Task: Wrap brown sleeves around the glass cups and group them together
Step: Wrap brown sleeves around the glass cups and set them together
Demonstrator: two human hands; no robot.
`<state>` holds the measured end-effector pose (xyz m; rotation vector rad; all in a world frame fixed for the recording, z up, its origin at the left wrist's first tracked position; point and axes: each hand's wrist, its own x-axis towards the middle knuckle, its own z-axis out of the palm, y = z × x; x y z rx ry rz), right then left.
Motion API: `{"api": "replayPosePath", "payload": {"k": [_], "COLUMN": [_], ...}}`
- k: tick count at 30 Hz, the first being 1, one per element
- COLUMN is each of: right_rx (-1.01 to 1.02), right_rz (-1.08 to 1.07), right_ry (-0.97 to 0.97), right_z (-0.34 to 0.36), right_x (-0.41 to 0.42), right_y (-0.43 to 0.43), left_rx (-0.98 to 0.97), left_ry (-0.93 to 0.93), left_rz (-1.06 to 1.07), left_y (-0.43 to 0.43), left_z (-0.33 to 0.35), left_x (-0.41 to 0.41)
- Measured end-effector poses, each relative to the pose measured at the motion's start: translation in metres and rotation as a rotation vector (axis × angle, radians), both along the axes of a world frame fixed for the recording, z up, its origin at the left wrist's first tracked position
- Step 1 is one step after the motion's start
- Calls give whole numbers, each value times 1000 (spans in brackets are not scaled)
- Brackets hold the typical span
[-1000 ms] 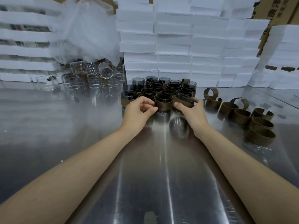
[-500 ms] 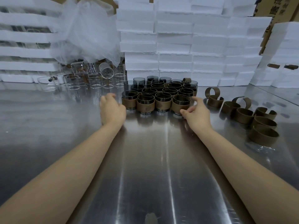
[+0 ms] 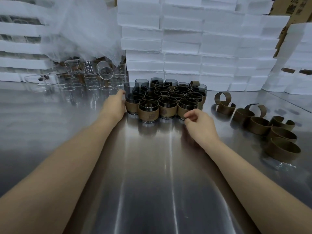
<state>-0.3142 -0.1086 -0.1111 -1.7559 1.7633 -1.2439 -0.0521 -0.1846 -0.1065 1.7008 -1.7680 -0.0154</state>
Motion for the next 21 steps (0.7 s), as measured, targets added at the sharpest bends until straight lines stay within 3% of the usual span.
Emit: {"api": "replayPosePath", "payload": {"k": [6, 13, 21], "right_rx": [-23, -47, -3], "right_rz": [5, 21, 63], "right_ry": [88, 127, 153], "right_z": [-7, -10, -1], "right_x": [-2, -1, 5], "right_y": [-10, -14, -4], "left_rx": [60, -2, -157], "left_ry": [-173, 40, 274], "left_rz": [36, 50, 187], "left_y": [-33, -52, -14], "left_z": [2, 0, -6], "left_x": [1, 3, 4]}}
